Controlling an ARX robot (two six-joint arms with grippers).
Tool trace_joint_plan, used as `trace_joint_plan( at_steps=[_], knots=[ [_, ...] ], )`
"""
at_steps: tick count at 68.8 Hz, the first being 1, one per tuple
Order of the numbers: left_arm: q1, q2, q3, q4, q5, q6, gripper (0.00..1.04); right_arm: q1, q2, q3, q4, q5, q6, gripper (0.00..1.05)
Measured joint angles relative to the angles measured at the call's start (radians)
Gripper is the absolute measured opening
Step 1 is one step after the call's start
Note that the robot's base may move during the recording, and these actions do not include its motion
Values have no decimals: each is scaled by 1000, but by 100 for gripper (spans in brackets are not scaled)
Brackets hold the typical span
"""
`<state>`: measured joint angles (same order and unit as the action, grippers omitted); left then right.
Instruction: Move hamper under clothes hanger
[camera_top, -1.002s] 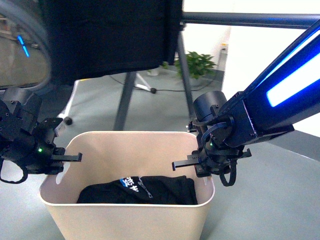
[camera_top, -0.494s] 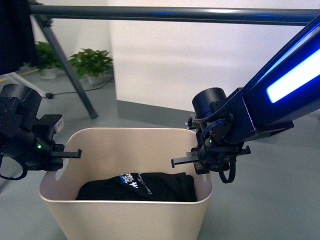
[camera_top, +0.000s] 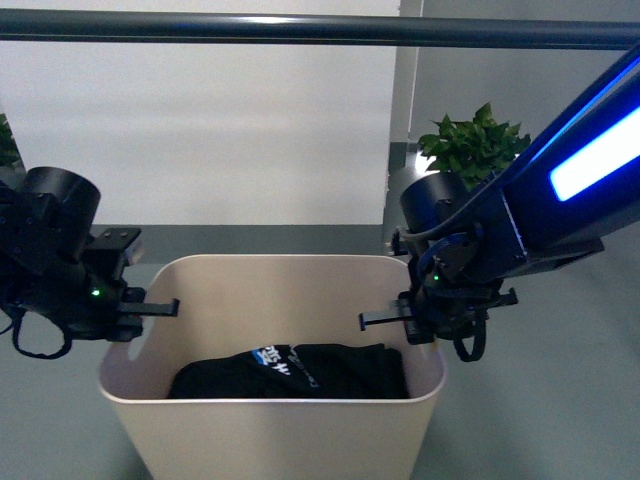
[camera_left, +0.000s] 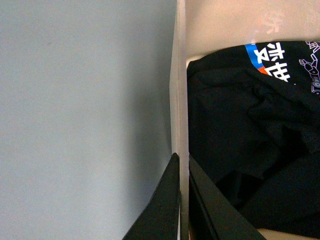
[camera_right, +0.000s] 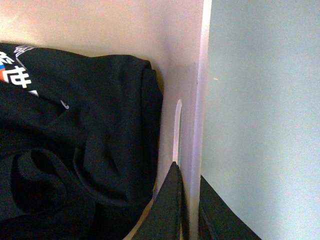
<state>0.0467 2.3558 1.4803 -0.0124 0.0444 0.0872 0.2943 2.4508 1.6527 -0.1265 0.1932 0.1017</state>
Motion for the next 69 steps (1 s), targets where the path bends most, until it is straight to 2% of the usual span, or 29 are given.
trace_joint_plan(
  at_steps=[12,34,69],
  knots=[
    [-27,0,0,0,17,-3,4,-24,-1,-1,0,18,-4,3],
    [32,-2,0,0,-19,-3,4,38,-1,-1,0,-19,-3,3],
    [10,-2,0,0,-5,-3,4,10,-1,-1,0,-5,-3,3]
  ],
)
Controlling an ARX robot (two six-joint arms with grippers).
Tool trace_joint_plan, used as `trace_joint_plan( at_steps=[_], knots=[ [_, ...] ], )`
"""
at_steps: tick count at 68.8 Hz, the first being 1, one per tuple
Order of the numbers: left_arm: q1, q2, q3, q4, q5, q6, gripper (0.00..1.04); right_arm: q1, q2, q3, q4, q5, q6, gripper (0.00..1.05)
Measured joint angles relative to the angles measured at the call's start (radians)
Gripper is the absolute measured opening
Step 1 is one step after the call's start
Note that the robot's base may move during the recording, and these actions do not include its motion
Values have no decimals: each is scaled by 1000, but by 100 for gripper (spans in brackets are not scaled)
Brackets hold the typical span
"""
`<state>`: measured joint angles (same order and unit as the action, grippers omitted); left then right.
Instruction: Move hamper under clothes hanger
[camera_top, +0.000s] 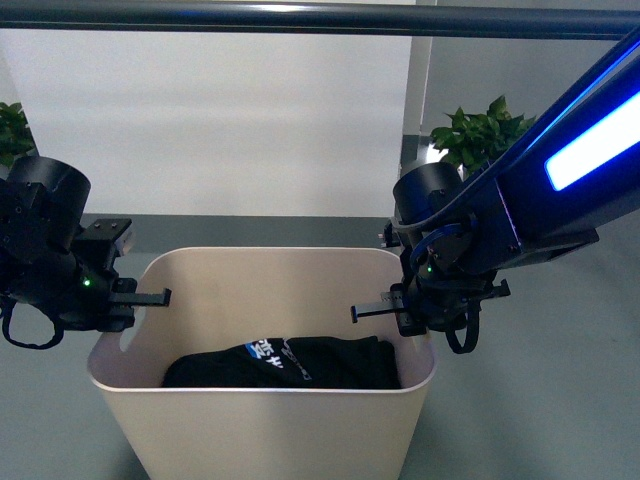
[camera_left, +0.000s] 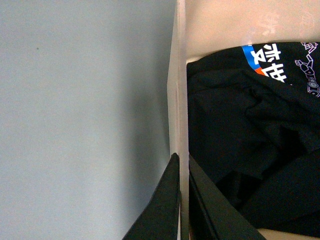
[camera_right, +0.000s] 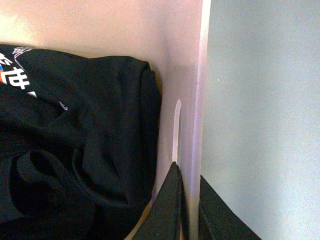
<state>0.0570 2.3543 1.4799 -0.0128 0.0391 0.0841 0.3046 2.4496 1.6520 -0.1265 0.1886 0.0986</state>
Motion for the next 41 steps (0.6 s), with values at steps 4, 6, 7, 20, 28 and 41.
trace_joint_plan(
  at_steps=[4,6,7,20,28,41],
  knots=[
    [2,0,0,0,-3,0,4,3,0,0,0,0,0,3],
    [2,0,0,0,-3,0,4,4,0,0,0,-1,0,3],
    [2,0,0,0,-4,0,4,5,0,0,0,-2,0,3],
    [3,0,0,0,-5,0,4,5,0,0,0,-3,0,3],
    [3,0,0,0,-5,0,4,5,0,0,0,-2,0,3],
    [3,0,0,-1,-6,0,4,5,0,0,0,-2,0,3]
  ],
)
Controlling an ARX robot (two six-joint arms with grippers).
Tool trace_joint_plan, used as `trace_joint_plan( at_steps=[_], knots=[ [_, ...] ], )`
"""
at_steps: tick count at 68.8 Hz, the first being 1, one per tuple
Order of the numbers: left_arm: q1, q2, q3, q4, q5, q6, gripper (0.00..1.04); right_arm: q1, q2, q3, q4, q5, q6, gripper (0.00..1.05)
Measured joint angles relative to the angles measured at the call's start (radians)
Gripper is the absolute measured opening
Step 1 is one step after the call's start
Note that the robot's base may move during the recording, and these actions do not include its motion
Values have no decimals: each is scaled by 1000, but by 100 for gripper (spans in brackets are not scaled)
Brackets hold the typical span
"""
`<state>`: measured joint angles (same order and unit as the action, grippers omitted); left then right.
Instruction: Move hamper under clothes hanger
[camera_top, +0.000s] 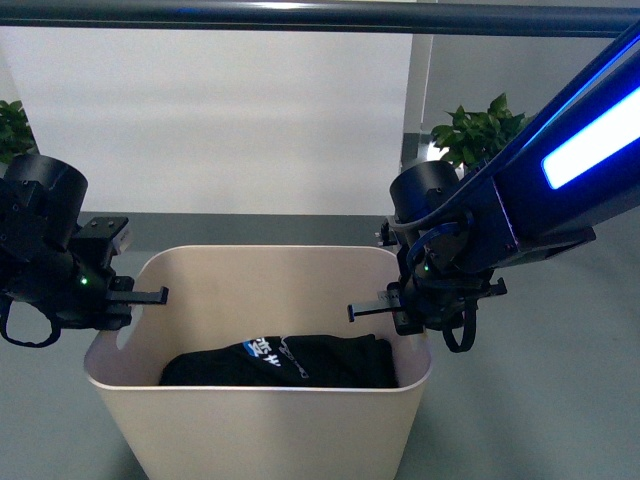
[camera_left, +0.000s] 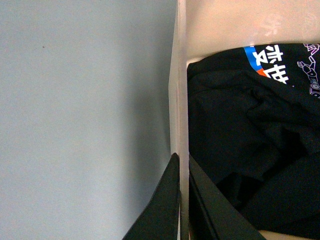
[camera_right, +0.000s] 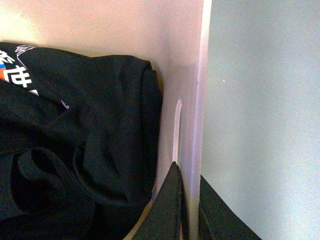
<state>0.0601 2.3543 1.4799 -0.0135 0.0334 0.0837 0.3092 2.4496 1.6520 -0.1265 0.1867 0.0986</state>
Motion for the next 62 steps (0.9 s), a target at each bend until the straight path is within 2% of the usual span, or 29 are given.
trace_joint_plan(
  at_steps=[8,15,62],
  knots=[
    [-3,0,13,-70,-59,-53,4,-2,0,2,-27,-73,80,3],
    [-4,0,13,-81,-68,-60,4,-3,0,2,-34,-100,159,3],
    [-28,97,45,-71,-72,-83,4,-3,74,-10,-9,-91,213,3]
  ],
)
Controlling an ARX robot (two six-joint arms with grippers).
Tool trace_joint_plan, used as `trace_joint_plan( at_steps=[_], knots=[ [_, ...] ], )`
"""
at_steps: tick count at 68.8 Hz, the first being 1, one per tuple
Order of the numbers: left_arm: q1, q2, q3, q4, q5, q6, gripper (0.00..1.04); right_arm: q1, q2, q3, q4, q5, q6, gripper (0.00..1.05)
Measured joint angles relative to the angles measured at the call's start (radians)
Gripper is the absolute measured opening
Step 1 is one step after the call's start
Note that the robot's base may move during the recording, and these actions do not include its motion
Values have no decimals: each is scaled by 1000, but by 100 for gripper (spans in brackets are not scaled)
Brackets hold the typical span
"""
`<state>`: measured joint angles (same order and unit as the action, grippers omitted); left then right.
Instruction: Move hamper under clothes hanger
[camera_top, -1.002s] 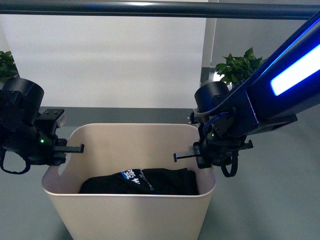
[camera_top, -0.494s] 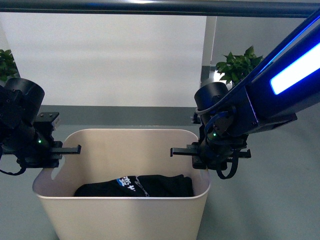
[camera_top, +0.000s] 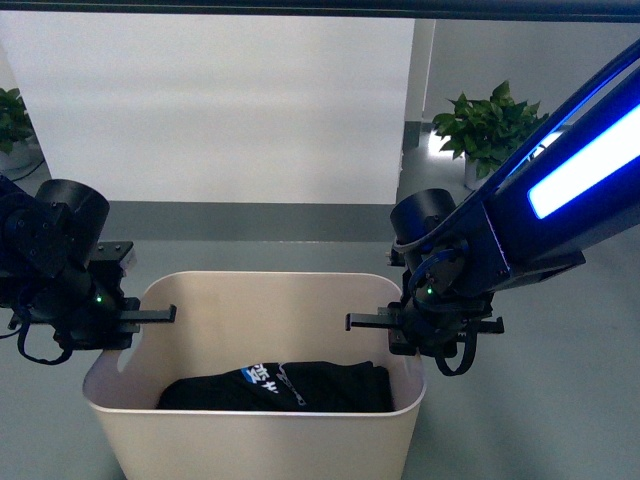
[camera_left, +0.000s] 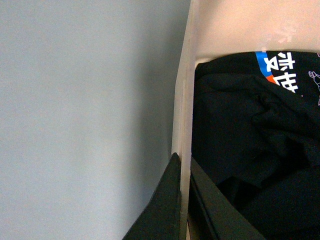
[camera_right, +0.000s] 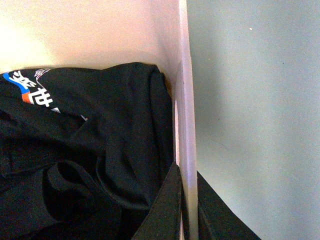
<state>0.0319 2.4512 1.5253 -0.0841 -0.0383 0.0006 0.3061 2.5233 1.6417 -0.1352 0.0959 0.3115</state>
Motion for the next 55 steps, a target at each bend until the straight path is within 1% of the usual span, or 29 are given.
trace_joint_plan(
  at_steps=[30,31,34,45,55],
  knots=[
    [-5,9,2,6,-10,0,4,1,10,-4,15,1,9,3],
    [-5,9,3,6,-10,-3,5,1,10,-4,15,0,9,3],
    [-5,10,3,4,-10,-3,11,1,11,-4,16,0,10,8],
    [-5,9,8,3,-5,-1,48,2,13,-5,18,2,23,45],
    [-5,-6,7,-4,-4,0,68,1,0,-12,17,11,22,64]
  ],
)
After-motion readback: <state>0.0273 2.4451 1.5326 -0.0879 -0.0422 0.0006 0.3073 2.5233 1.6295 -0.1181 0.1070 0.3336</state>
